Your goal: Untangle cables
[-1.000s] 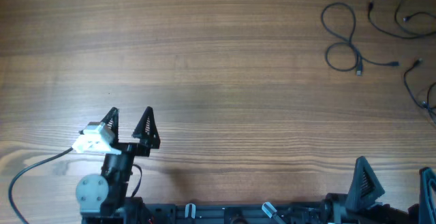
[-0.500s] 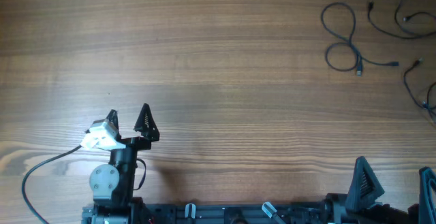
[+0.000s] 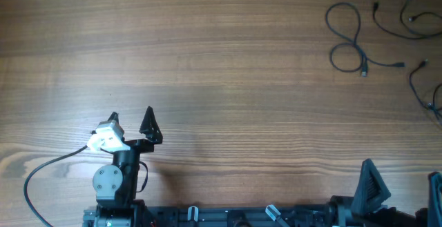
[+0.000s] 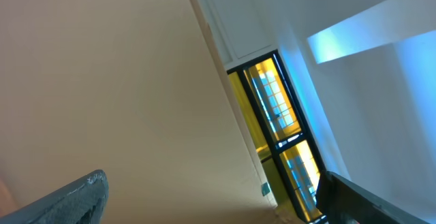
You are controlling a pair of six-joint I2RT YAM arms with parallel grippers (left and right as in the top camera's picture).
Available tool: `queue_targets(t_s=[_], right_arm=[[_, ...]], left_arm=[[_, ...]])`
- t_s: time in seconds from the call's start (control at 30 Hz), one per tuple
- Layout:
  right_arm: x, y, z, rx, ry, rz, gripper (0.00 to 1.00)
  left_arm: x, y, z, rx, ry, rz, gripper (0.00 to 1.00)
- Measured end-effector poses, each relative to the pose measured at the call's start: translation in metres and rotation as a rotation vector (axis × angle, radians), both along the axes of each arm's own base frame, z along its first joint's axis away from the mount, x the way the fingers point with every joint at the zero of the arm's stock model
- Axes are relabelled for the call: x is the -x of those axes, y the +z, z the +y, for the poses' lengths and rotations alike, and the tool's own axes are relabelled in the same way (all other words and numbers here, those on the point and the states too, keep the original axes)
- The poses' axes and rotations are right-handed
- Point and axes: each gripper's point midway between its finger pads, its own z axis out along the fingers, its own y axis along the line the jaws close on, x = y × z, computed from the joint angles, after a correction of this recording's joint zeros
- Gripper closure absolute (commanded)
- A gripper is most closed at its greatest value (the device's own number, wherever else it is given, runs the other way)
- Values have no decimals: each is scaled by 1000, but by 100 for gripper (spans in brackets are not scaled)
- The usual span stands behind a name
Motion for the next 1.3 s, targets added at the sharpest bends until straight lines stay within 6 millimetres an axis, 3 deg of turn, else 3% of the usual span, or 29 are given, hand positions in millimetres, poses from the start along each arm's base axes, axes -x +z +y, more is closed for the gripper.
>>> queue_targets(t_s=[0.17, 0.33, 0.63, 0.8, 1.03, 1.07, 1.3], right_arm=[[9, 15, 2, -151, 94, -23, 0], [9, 16, 2, -387, 223, 48, 0], [-19, -13, -26, -973, 310, 243, 0], [-65, -60, -33, -1165, 299, 359, 0], [-119, -128, -34, -1246, 282, 470, 0], [-129, -145, -34, -1256, 270, 497, 0], [-159, -222, -34, -1297, 191, 624, 0]], left_arm=[[0, 0, 0, -7, -1, 0, 0], [0, 0, 0, -11, -1, 0, 0], [0, 0, 0, -11, -1, 0, 0], [0, 0, 0, -11, -1, 0, 0], [0, 0, 0, -18, -1, 1, 0], [0, 0, 0, -18, -1, 1, 0], [0, 0, 0, -18, -1, 1, 0]])
